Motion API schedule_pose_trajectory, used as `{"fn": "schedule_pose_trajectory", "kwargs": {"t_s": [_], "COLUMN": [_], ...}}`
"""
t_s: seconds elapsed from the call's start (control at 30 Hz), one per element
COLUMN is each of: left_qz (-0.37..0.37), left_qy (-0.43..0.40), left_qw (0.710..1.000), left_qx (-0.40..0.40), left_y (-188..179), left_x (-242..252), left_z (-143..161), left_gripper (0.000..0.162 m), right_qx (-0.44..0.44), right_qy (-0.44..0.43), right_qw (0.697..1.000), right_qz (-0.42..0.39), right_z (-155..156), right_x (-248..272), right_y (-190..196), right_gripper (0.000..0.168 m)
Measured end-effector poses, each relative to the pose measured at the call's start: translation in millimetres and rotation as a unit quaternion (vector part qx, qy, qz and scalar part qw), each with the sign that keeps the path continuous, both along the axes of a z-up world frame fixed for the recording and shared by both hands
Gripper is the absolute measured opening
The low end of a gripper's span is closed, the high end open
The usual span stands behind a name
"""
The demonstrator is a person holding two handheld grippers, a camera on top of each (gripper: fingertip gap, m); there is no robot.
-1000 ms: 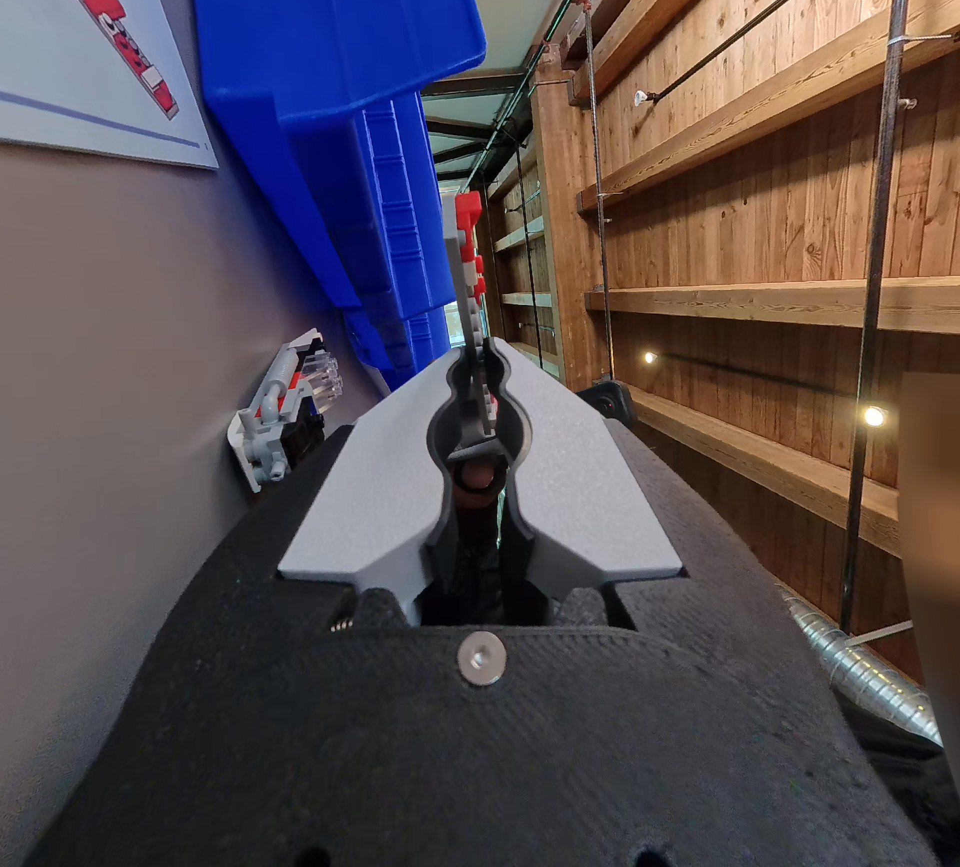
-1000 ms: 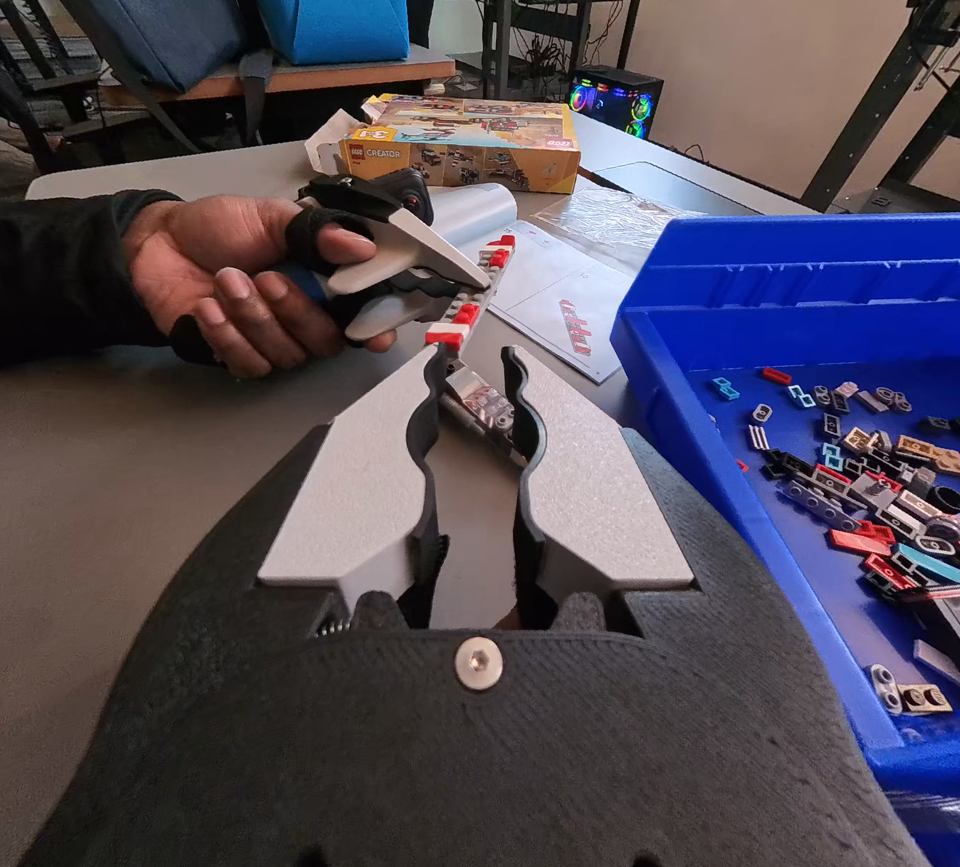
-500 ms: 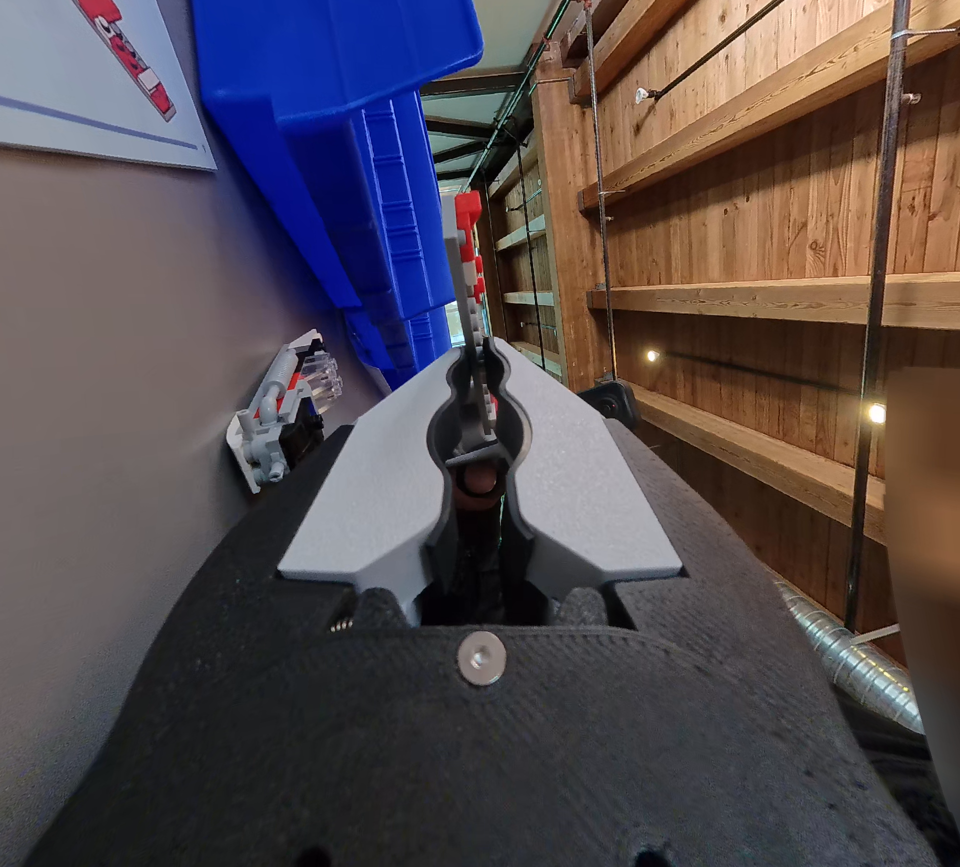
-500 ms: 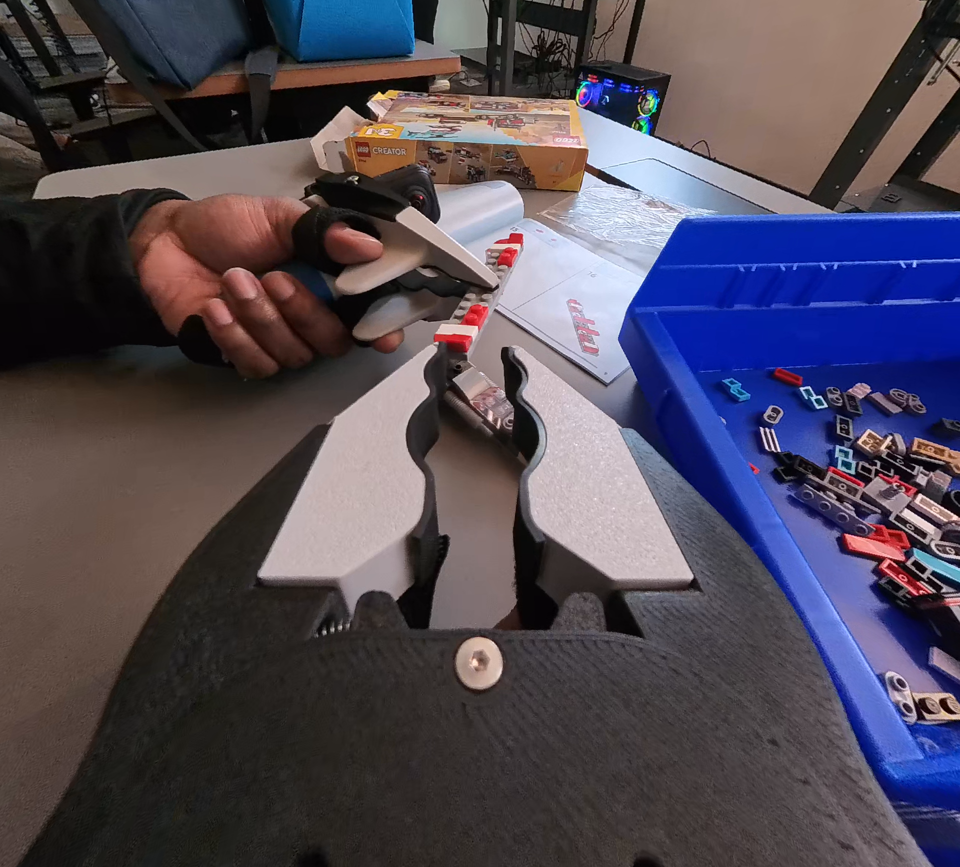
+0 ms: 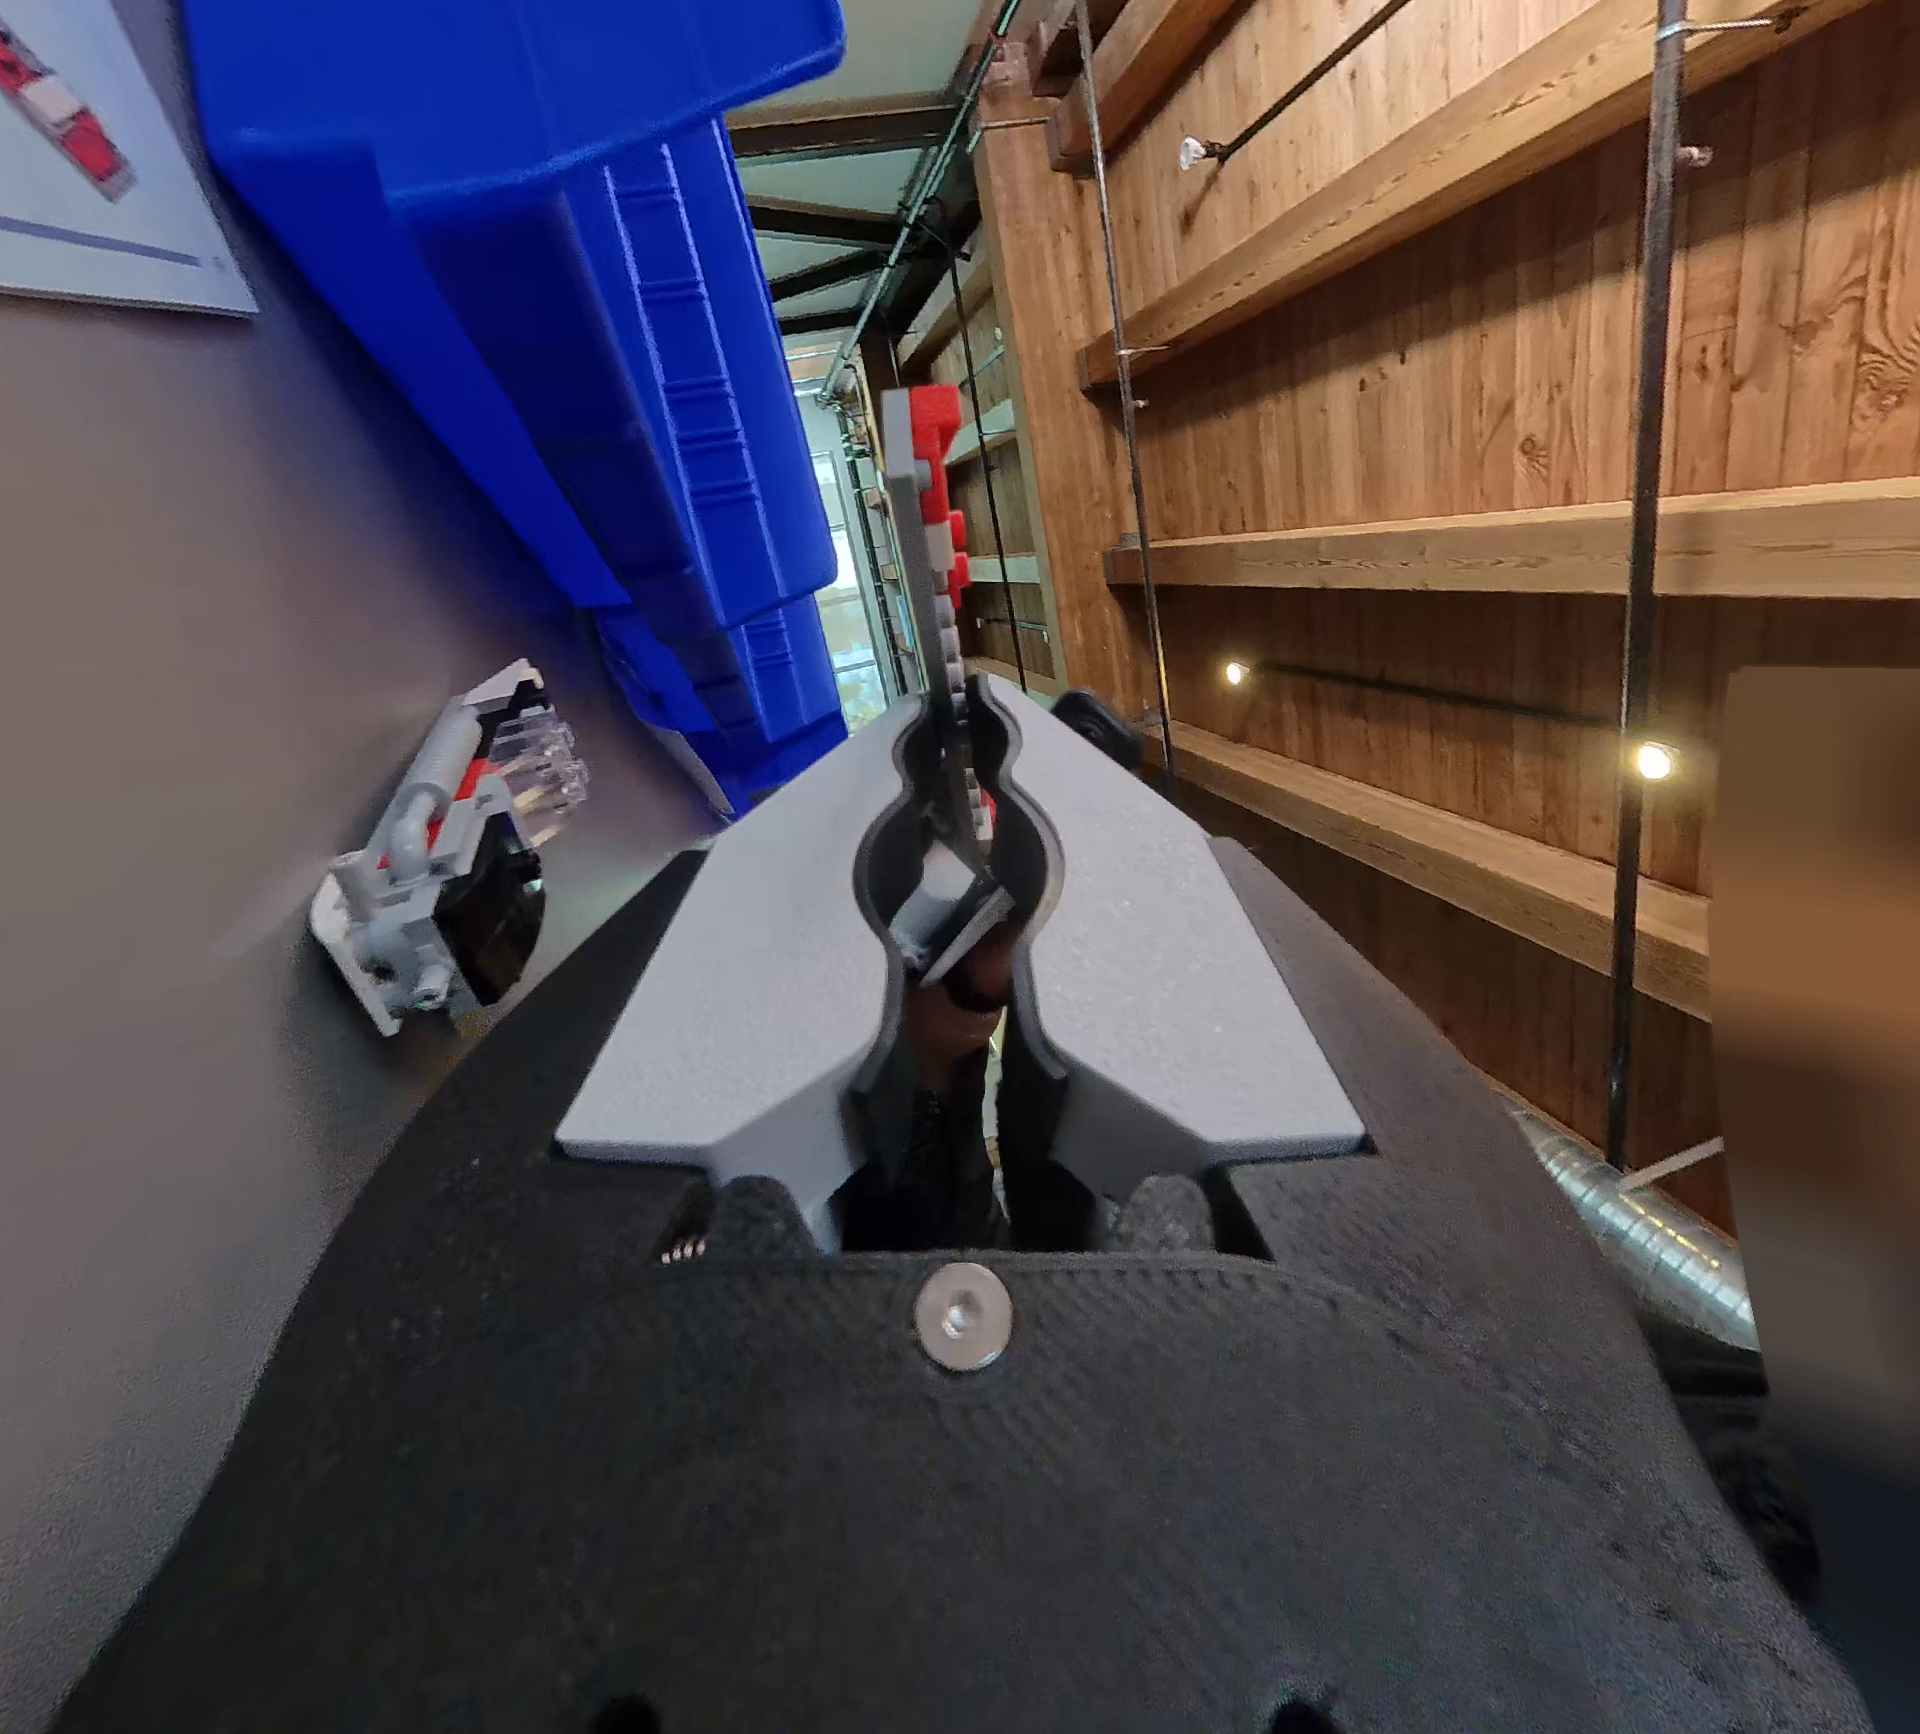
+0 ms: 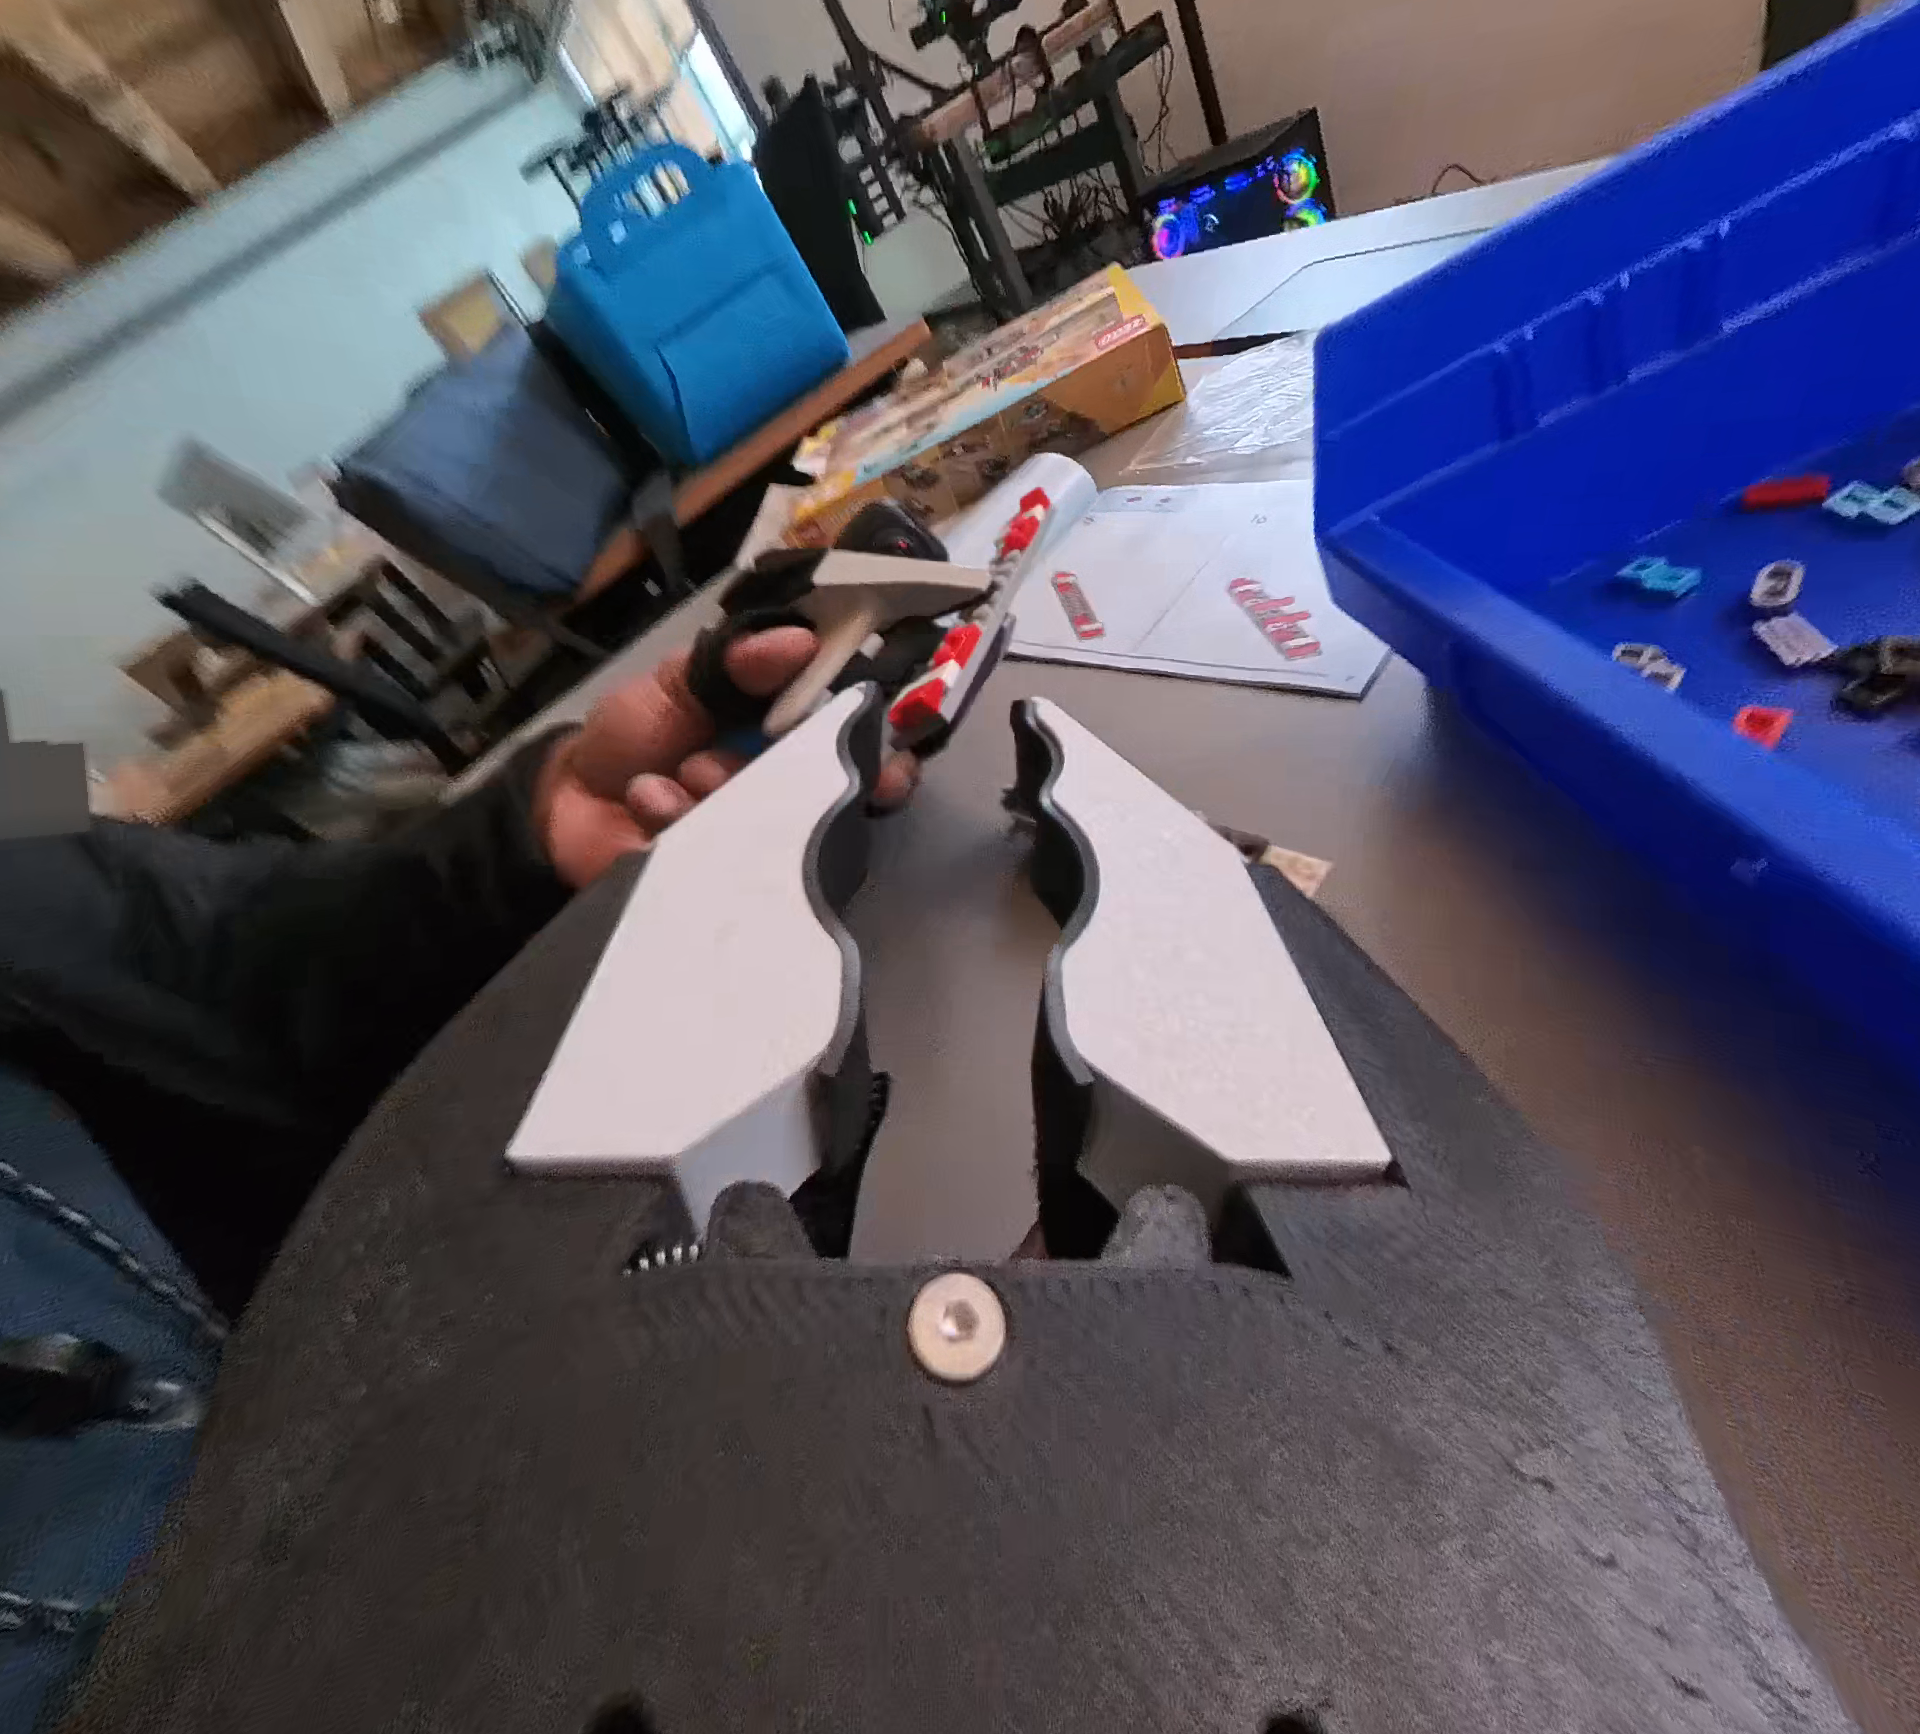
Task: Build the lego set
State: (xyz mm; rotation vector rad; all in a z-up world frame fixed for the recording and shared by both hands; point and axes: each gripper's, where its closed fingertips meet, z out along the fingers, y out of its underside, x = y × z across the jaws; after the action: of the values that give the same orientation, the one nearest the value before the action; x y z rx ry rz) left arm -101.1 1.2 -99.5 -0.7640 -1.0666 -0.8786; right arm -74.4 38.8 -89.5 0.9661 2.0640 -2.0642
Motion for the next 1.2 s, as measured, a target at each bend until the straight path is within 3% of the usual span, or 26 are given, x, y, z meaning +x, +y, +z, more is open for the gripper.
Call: {"fn": "schedule_pose_trajectory", "kwargs": {"t_s": [0.13,0.37,1.2], "left_qz": [-0.006,-0.009,-0.018], "left_qy": [0.011,0.022,0.044], "left_qw": [1.000,1.000,0.999], "left_qx": [0.011,0.015,0.006], "left_y": [2.0,2.9,6.1], "left_x": [2.6,4.2,9.0], "left_z": [4.9,7.7,10.9], "left_gripper": [0.004,0.004,0.004], "right_qx": [-0.083,-0.109,-0.144], "right_qy": [-0.078,-0.127,-0.150], "right_qw": [0.993,0.986,0.977], "right_qz": [0.004,0.021,0.045], "right_z": [6.7,0.4,4.4], "right_x": [3.0,7.6,10.9], "right_y": [1.4,-4.9,-7.4], "right_gripper": [0.026,0.025,0.016]}}
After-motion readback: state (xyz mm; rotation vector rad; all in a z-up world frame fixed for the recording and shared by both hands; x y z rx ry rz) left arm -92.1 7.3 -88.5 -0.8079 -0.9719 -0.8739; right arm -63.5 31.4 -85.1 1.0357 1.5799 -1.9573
